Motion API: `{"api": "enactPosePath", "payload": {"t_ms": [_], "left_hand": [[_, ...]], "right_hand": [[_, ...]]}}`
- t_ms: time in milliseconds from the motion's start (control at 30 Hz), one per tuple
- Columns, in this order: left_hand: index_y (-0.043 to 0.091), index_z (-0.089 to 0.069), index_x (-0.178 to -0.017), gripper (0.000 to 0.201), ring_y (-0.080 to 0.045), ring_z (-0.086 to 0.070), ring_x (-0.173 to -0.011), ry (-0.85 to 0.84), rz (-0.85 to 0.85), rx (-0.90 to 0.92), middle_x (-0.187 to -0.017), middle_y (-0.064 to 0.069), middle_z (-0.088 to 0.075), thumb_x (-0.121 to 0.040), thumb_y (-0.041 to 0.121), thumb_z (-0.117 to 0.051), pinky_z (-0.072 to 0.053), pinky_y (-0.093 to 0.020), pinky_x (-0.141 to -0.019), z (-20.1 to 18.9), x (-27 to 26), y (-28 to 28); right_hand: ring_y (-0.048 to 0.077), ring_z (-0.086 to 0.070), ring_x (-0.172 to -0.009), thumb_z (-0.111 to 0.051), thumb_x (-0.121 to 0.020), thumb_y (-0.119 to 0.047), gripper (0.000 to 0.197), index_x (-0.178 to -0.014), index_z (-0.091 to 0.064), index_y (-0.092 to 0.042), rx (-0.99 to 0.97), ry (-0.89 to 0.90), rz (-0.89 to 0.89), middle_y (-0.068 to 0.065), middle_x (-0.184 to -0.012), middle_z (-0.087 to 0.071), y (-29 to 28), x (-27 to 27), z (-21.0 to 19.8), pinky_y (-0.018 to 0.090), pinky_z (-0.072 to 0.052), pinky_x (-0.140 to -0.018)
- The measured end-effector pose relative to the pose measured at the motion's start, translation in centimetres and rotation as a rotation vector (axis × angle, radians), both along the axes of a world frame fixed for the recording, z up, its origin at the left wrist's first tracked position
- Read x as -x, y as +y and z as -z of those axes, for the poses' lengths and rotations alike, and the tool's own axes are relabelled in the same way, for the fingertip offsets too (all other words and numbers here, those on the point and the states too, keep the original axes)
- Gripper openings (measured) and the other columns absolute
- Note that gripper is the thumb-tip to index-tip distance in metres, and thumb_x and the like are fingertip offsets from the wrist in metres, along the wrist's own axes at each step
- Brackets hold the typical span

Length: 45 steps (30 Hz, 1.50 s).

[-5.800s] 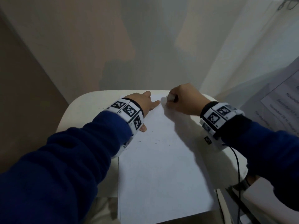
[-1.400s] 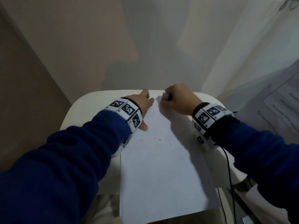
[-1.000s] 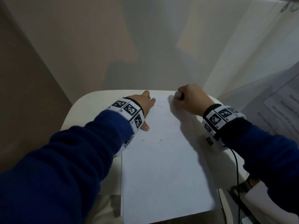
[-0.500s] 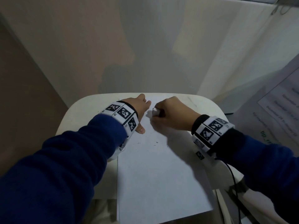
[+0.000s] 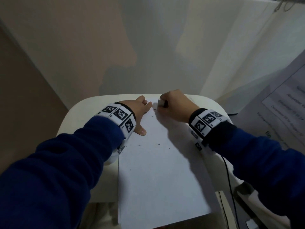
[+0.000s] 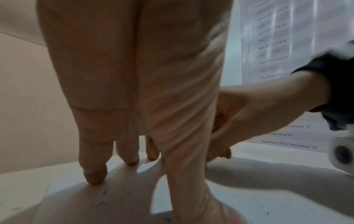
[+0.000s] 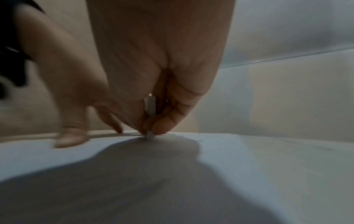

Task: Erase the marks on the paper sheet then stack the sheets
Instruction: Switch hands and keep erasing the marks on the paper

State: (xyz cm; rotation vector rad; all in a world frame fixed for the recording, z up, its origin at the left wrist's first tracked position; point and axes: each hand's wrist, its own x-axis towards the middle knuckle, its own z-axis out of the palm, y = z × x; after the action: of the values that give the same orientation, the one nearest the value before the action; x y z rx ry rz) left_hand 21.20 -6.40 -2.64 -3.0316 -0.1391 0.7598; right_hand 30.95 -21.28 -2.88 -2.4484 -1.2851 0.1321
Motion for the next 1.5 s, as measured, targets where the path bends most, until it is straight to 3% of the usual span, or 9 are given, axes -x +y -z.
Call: {"api": "enactPosePath", "payload": {"t_ms": [167, 300, 500, 700, 833, 1000, 1167, 1333, 1500], "left_hand": [[0.021, -0.018, -0.157, 0.106, -0.022, -0.047, -0.131, 0.002, -0.002, 0.033, -0.152, 0.0, -0.024, -0.077, 0.051, -0.08, -0.048, -0.042, -0.102, 0.2, -0.1, 0.2], [0.019, -0.005, -0.16, 0.114, -0.023, -0.042, -0.136, 0.004, -0.009, 0.014, -0.157, 0.0, -0.018, -0.078, 0.054, -0.077, -0.046, -0.043, -0.104, 0.2, -0.1, 0.2], [0.02, -0.015, -0.158, 0.109, -0.023, -0.045, -0.133, 0.005, -0.011, 0.024, -0.153, 0.0, -0.022, -0.076, 0.051, -0.08, -0.047, -0.044, -0.104, 0.4, -0.3, 0.2], [0.022, -0.007, -0.159, 0.113, -0.022, -0.037, -0.141, 0.009, -0.018, 0.018, -0.159, 0.0, -0.016, -0.078, 0.051, -0.079, -0.045, -0.044, -0.107, 0.3, -0.2, 0.2], [0.022, -0.014, -0.158, 0.108, -0.023, -0.039, -0.139, -0.002, -0.008, 0.033, -0.158, -0.001, -0.018, -0.077, 0.046, -0.081, -0.044, -0.042, -0.107, 0.3, -0.2, 0.1], [0.019, -0.005, -0.16, 0.113, -0.024, -0.034, -0.143, -0.002, -0.01, 0.001, -0.161, -0.004, -0.014, -0.08, 0.049, -0.079, -0.042, -0.042, -0.109, 0.0, -0.2, -0.4], [0.016, -0.021, -0.155, 0.104, -0.026, -0.045, -0.133, 0.01, -0.003, -0.021, -0.152, -0.006, -0.027, -0.076, 0.045, -0.083, -0.047, -0.044, -0.104, 0.0, -0.4, -0.6], [0.018, -0.007, -0.16, 0.113, -0.024, -0.034, -0.144, 0.016, -0.011, -0.032, -0.16, -0.004, -0.016, -0.079, 0.048, -0.08, -0.043, -0.046, -0.108, -0.1, -0.3, -0.6], [0.016, -0.01, -0.159, 0.114, -0.026, -0.036, -0.142, 0.008, -0.012, -0.035, -0.158, -0.007, -0.019, -0.077, 0.047, -0.082, -0.044, -0.045, -0.108, 0.2, -0.5, -0.6]], "right_hand": [[0.007, -0.037, -0.047, -0.062, -0.087, -0.025, 0.04, -0.054, -0.039, -0.021, 0.123, 0.009, -0.147, -0.007, -0.051, -0.042, -0.2, 2.4, 0.4, 0.016, -0.028, -0.048], [0.019, -0.033, -0.047, -0.06, -0.086, -0.017, 0.041, -0.052, -0.037, -0.015, 0.009, -0.002, -0.006, 0.0, -0.046, -0.037, 0.2, -0.3, 0.1, 0.027, -0.028, -0.053], [0.015, -0.043, -0.05, -0.058, -0.085, -0.025, 0.033, -0.056, -0.047, -0.015, 0.122, 0.027, -0.132, 0.0, -0.052, -0.049, -0.4, 2.9, 0.3, 0.024, -0.037, -0.052], [0.027, -0.046, -0.051, -0.056, -0.081, -0.014, 0.027, -0.057, -0.052, -0.004, 0.045, -0.014, -0.017, 0.01, -0.052, -0.053, 0.1, 0.5, -0.3, 0.034, -0.039, -0.052], [0.012, -0.042, -0.047, -0.059, -0.085, -0.025, 0.036, -0.052, -0.043, -0.021, 0.114, 0.015, -0.131, -0.004, -0.05, -0.047, -0.5, 2.8, 0.2, 0.025, -0.039, -0.052], [0.029, -0.055, -0.058, -0.059, -0.083, -0.014, 0.023, -0.063, -0.06, -0.003, 0.067, 0.002, 0.005, 0.013, -0.061, -0.062, -0.3, -0.7, -0.3, 0.032, -0.043, -0.057], [0.012, -0.041, -0.049, -0.058, -0.086, -0.023, 0.034, -0.055, -0.046, -0.017, 0.122, -0.004, -0.142, -0.001, -0.052, -0.049, -0.7, 2.6, 0.1, 0.024, -0.037, -0.053], [0.03, -0.05, -0.055, -0.06, -0.085, -0.022, 0.032, -0.059, -0.052, -0.005, 0.017, 0.016, -0.003, 0.011, -0.056, -0.057, -0.9, -0.5, 0.2, 0.032, -0.04, -0.055], [0.012, -0.042, -0.052, -0.06, -0.087, -0.026, 0.031, -0.062, -0.055, -0.009, 0.114, -0.021, -0.101, 0.002, -0.057, -0.055, -1.4, 1.6, 0.5, 0.025, -0.034, -0.056]]}}
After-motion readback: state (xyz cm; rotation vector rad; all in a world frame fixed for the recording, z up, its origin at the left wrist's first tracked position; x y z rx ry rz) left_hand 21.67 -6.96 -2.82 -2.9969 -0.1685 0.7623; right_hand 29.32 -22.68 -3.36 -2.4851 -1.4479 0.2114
